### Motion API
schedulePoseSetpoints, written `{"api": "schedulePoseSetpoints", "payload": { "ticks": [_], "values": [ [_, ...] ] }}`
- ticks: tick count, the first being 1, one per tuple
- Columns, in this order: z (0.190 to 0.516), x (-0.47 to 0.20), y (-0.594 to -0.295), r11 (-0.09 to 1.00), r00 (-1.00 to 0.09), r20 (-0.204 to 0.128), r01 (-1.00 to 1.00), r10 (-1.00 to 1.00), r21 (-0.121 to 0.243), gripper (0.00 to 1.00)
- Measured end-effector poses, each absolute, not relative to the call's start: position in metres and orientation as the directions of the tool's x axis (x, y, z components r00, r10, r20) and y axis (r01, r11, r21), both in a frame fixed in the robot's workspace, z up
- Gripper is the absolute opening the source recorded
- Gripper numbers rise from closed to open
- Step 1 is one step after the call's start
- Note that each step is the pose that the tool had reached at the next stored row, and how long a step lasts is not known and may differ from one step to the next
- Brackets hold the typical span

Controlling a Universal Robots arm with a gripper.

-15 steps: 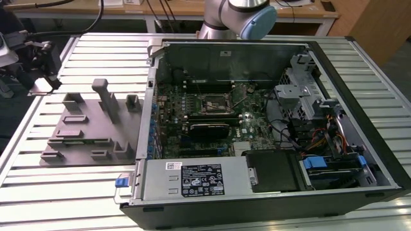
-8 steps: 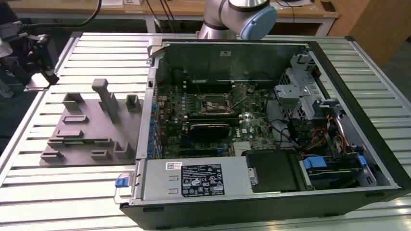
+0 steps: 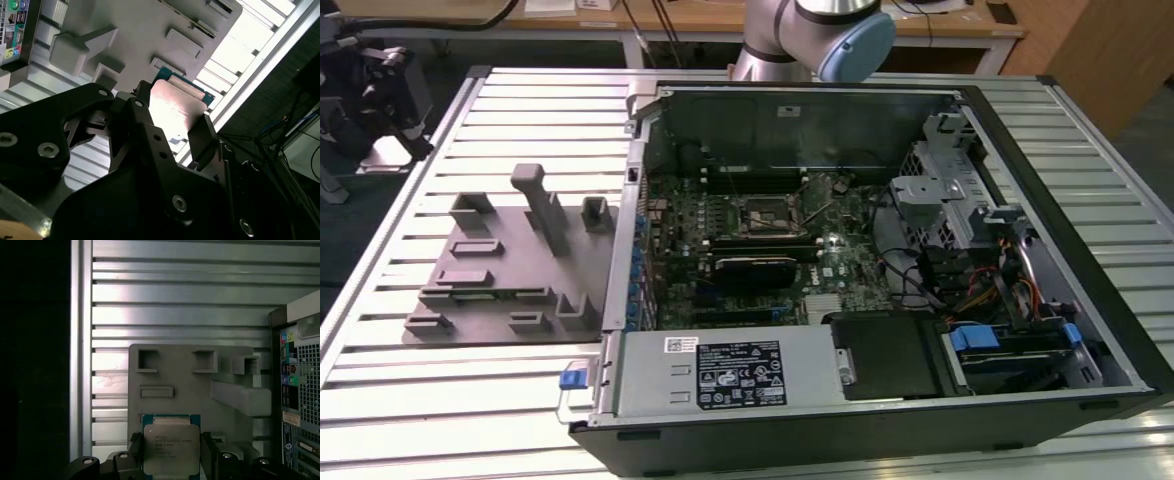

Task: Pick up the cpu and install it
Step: 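Pick up the cpu and move it towards the insertion slot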

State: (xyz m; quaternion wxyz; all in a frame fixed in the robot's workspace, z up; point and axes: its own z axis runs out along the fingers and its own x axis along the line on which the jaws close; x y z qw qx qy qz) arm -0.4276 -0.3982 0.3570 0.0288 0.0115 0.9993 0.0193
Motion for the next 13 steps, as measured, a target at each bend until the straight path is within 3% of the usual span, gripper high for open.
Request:
{"api": "schedulePoseSetpoints", "payload": {
  "ticks": [13],
  "values": [
    [0.379,-0.428,-0.397,0.999,-0.998,-0.063,0.022,0.024,0.04,0.55]
  ]
}}
